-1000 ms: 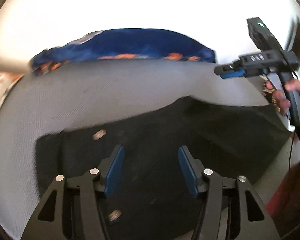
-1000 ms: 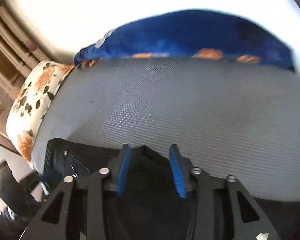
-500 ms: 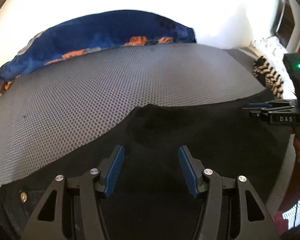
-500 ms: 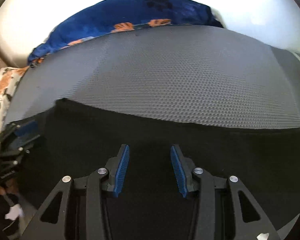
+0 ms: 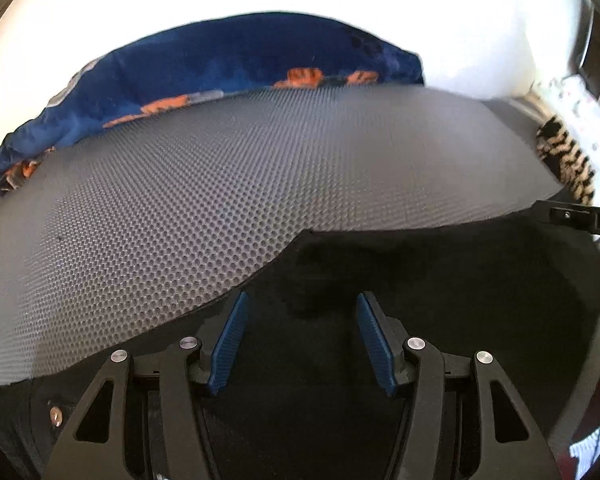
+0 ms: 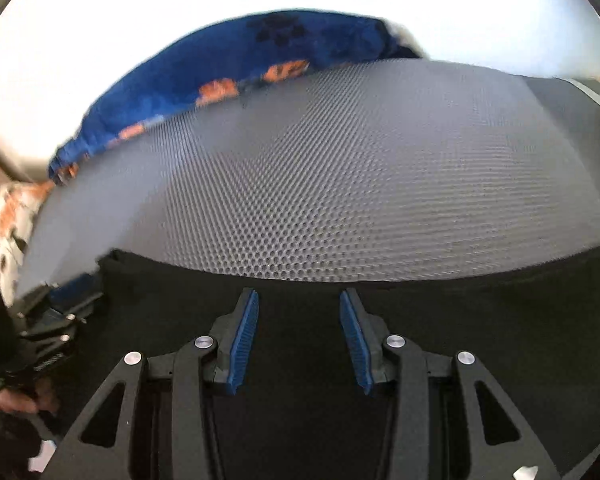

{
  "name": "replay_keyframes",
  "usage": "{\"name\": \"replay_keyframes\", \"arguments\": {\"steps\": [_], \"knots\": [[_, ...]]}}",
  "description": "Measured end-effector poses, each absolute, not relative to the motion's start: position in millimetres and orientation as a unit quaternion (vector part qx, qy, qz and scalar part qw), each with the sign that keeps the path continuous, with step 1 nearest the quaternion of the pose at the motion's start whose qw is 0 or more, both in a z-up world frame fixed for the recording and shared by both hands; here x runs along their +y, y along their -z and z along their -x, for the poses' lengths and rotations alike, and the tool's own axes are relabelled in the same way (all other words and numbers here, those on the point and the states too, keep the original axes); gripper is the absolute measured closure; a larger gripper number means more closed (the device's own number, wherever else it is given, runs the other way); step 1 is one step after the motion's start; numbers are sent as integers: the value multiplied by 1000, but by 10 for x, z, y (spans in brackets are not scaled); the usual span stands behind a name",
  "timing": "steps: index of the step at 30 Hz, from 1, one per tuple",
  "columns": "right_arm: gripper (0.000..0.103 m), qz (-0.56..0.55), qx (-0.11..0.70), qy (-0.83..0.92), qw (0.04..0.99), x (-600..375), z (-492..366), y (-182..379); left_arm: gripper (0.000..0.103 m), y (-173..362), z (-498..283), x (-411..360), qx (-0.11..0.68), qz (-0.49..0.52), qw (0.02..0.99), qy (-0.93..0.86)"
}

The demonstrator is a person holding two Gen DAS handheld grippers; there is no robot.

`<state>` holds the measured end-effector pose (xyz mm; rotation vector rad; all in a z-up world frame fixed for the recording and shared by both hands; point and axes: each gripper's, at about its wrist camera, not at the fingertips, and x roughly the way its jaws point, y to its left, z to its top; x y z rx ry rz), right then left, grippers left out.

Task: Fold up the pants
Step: 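Grasp the jeans edge with the right gripper and lift it toward the left gripper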

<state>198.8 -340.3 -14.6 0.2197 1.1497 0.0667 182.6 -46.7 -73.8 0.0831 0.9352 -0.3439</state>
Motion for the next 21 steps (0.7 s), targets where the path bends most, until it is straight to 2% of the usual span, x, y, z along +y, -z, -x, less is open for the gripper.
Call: {"name": "replay_keyframes", "arguments": {"steps": [9, 15, 21], "knots": [[59, -235, 508, 62, 826, -4478, -932, -279, 46, 537, -1246, -349, 442, -2, 879, 179], [59, -332, 486, 136, 796, -5184, -154, -192, 46, 650, -905, -338, 461, 11, 868, 185], [59, -390, 472, 165, 774, -5508, 207, 28, 46, 706, -771, -333, 469, 29, 865, 177]]}}
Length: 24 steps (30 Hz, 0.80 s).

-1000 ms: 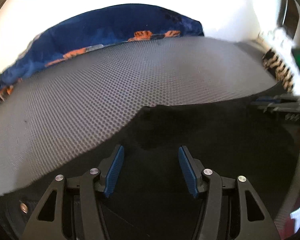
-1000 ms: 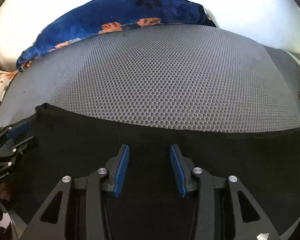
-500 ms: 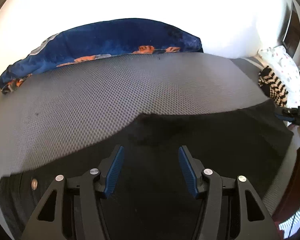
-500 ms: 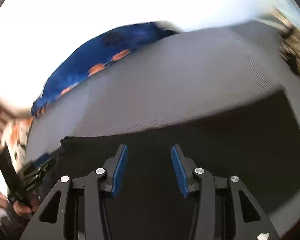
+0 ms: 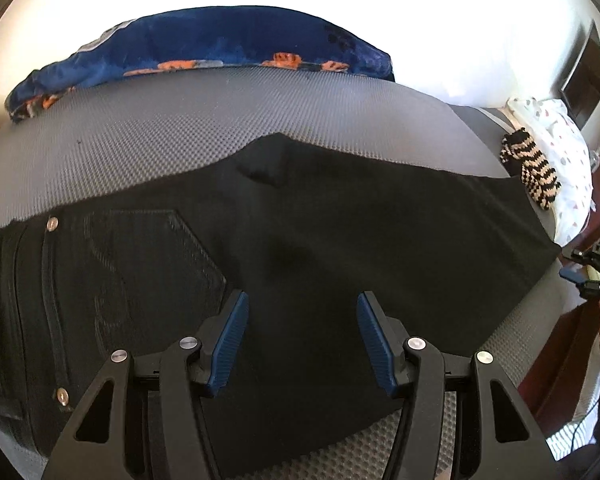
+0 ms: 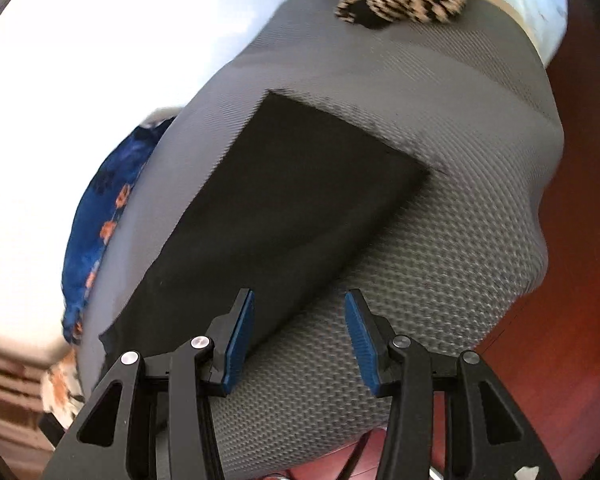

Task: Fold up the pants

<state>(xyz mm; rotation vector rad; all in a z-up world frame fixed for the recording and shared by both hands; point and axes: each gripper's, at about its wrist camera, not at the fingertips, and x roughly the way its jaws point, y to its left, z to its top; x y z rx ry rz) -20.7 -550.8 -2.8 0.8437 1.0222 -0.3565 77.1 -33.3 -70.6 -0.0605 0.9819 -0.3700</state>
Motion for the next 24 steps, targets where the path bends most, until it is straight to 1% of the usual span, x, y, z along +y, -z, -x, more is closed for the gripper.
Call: {"name": "replay_keyframes", "arguments": {"steps": [9, 13, 14, 15, 16, 17, 20, 24], "knots": [[60, -428, 439, 154, 775, -5794, 39, 316, 46, 759, -717, -252, 475, 49, 866, 150], [64, -459, 405, 145, 777, -5991, -68, 393, 46, 823, -734, -219, 482, 59, 863, 140], [66, -466, 399, 143, 777, -6033, -91, 412, 46, 850, -742, -205, 484, 63, 862, 139], [72, -469, 395, 144, 776, -6073, -109, 430, 46, 867, -749, -197, 487, 64, 861, 136], [81, -472, 394, 145, 775, -6101, -133, 444, 46, 887, -756, -185, 489, 67, 859, 135], [86, -475, 395, 147, 772, -6125, -144, 461, 46, 896, -756, -180, 489, 68, 859, 136], [92, -494, 394, 148, 761, -6144, -157, 488, 46, 902, -765, -180, 488, 60, 860, 138], [94, -481, 383, 126, 779, -6000, -231, 210, 46, 830, -757, -137, 481, 67, 863, 138]]}}
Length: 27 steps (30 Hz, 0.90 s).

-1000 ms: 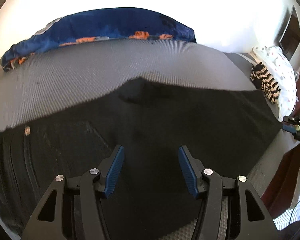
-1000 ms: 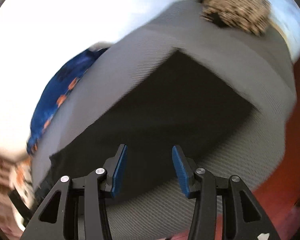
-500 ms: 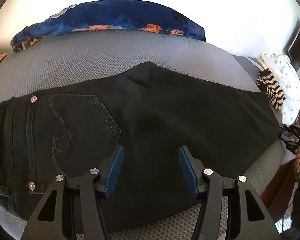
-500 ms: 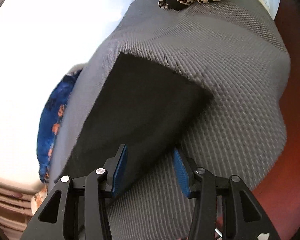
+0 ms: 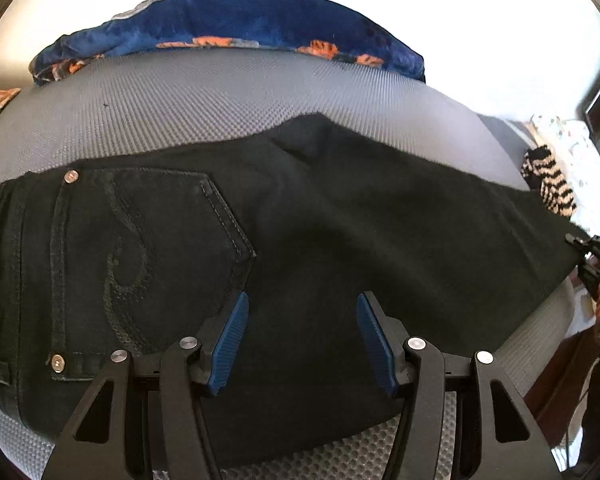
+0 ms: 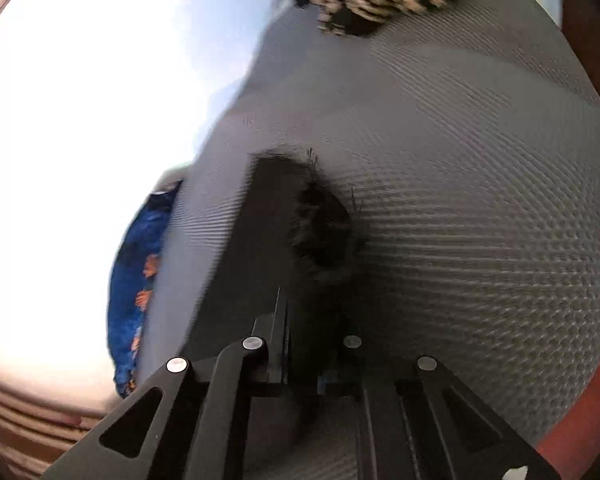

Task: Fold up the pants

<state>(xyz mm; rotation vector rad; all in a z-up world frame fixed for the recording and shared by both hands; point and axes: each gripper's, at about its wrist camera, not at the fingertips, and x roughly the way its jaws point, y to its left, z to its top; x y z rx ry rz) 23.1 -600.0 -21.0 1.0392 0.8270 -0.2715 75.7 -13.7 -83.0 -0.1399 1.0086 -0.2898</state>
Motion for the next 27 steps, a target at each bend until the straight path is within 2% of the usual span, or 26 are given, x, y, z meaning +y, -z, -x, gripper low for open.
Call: {"name": "replay_keyframes", "arguments": {"steps": [7, 12, 20, 27], "knots": [[94, -416, 395, 31, 818, -5189, -813, -391, 46, 625, -703, 171, 456, 105, 874, 132], [94, -381, 423, -51, 821, -4424, -1293, -530, 46, 479, -600, 459, 441, 116, 882, 120], [94, -318, 500, -157, 790, -3170, -1690, -265, 46, 406, -493, 834, 431, 133, 886, 107], [94, -206, 577, -207, 762, -2381, -1417, 167, 46, 411, -494, 823, 435, 144, 879, 134]]}}
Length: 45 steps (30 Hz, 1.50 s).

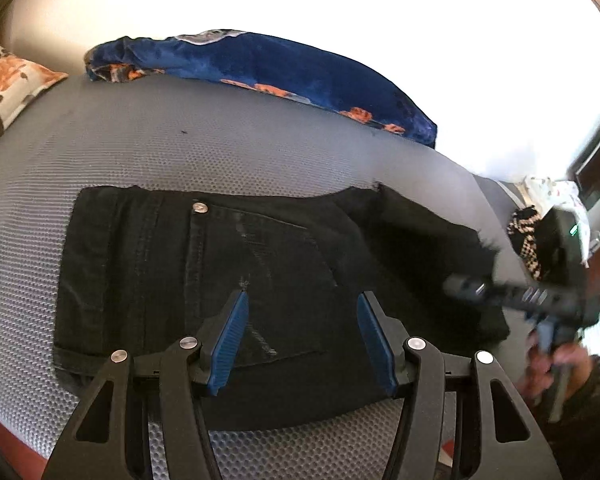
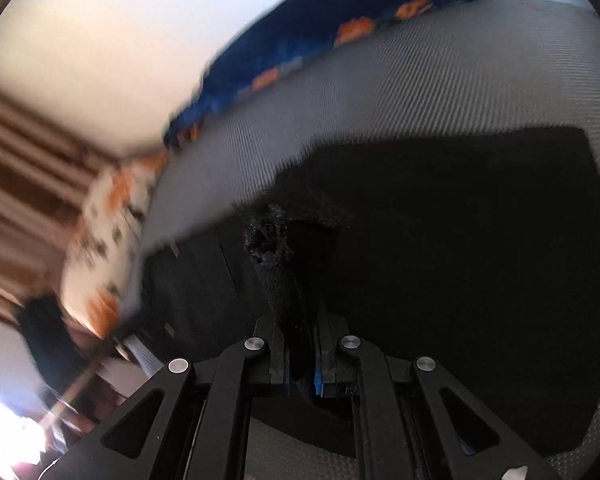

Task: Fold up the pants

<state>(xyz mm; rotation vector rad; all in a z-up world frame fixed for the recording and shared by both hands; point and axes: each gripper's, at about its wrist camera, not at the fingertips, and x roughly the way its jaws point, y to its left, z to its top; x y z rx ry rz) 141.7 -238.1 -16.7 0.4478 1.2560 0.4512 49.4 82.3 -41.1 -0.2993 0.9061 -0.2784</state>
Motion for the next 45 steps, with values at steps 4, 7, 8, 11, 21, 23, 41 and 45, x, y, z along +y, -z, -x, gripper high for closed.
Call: {"name": "replay_keyframes", "arguments": {"steps": [4, 7, 8, 11, 21, 23, 41, 45], "knots": [[93, -156, 597, -214, 757, -2166, -1242, 297, 46, 393, -512, 736, 435, 139, 876, 153], [90, -112, 600, -219, 761, -2037, -1144, 323, 46, 394, -535, 647, 437, 133, 874, 165], [88, -98, 601, -223, 762, -1989, -1122, 324, 46, 400, -548, 616, 441, 133, 871, 170], [68, -104, 604, -232, 755, -1970, -1121, 288, 46, 402, -565, 536, 448, 139, 863, 188], [46, -155, 565, -237, 775, -2408, -757, -110, 46, 585, -699, 305, 513, 231, 787, 252], [46, -171, 562, -212, 781, -2567, -721, -101, 46, 691, -754, 252, 537, 266, 756, 262], [46, -183, 559, -99, 802, -3079, -791, 116, 93, 1006, -715, -226, 594, 229, 733, 242], [50, -152, 580, -85, 796, -3090, -730, 247, 93, 1076, -667, -209, 597, 230, 730, 241]]}}
